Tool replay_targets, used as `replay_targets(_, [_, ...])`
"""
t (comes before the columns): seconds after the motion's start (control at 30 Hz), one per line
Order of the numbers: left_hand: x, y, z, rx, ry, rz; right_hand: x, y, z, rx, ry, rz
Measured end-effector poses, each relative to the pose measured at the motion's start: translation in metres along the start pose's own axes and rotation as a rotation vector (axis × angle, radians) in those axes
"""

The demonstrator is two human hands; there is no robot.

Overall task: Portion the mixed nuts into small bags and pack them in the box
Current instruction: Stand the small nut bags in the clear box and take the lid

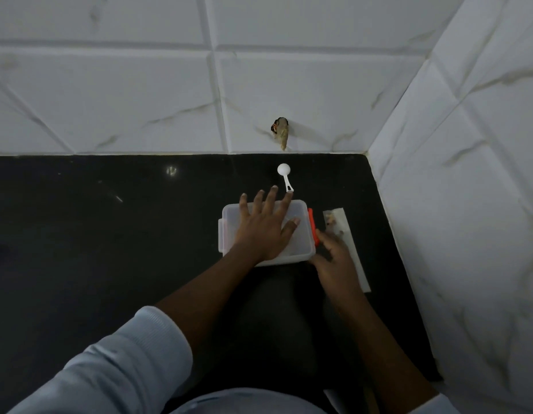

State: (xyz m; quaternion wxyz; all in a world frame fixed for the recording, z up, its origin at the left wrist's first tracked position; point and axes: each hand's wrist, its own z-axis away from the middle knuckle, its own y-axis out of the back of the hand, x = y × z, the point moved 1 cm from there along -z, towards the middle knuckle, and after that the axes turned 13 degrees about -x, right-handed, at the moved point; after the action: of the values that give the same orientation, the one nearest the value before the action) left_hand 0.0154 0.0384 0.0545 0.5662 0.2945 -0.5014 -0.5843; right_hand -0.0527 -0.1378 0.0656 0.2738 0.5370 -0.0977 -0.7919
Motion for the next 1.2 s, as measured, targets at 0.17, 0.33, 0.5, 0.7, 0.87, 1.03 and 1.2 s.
replay_targets(0.17, [-0.017, 0.013, 0.012, 0.268, -0.005, 0.415, -0.031, -0.009, -0.012, 0.240, 0.276, 0.511])
replay_targets(0.33, [-0.051, 0.013, 0.045, 0.370, 0.462, 0.661, -0.060, -0.026, -0.051, -0.077, 0.412, 0.808])
replay_targets(0.5, [-0.067, 0.001, 0.077, 0.075, 0.595, 1.598, -0.053, -0.046, -0.066, -0.250, 0.336, 1.015])
replay_targets(0.7, [-0.058, -0.005, 0.104, 0.275, 0.509, 1.845, -0.052, -0.047, -0.068, -0.231, 0.322, 1.026])
replay_targets(0.87, [-0.035, -0.024, 0.106, 0.367, 0.280, 1.857, -0.050, -0.048, -0.068, -0.229, 0.330, 1.033])
replay_targets(1.03, [-0.027, -0.041, 0.102, 0.442, 0.254, 1.787, -0.050, -0.049, -0.069, -0.240, 0.323, 1.044])
replay_targets(1.2, [-0.016, -0.040, 0.101, 0.474, 0.143, 1.655, -0.048, -0.050, -0.070, -0.233, 0.348, 1.047])
